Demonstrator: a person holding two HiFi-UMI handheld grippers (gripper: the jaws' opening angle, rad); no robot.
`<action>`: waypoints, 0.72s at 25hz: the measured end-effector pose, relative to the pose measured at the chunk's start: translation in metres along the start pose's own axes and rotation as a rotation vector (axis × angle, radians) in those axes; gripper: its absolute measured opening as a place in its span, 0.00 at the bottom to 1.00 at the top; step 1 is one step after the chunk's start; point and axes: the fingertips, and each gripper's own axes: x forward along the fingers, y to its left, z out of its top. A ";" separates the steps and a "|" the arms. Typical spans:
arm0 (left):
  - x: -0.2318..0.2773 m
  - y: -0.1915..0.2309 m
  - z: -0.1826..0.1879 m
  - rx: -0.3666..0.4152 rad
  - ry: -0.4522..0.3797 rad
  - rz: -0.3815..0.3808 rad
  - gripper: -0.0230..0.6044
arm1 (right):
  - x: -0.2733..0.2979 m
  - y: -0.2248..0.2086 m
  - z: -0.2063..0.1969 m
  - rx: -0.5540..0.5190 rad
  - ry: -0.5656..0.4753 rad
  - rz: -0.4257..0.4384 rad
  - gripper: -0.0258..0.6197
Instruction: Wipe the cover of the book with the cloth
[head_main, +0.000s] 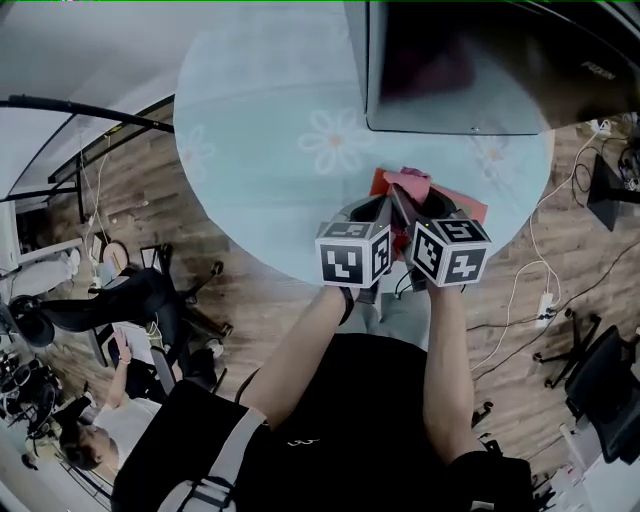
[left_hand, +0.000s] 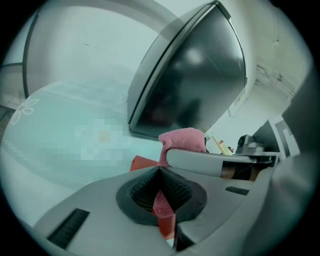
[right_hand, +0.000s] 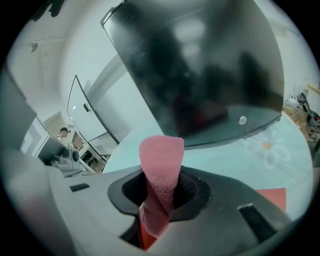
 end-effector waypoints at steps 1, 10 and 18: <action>-0.002 0.007 0.001 -0.011 -0.003 0.007 0.06 | 0.005 0.005 0.000 -0.008 0.009 0.009 0.19; -0.008 0.054 -0.012 -0.082 0.025 0.052 0.06 | 0.046 0.032 -0.022 0.013 0.088 0.067 0.19; 0.000 0.059 -0.032 -0.118 0.069 0.040 0.06 | 0.048 0.022 -0.049 -0.007 0.167 0.017 0.19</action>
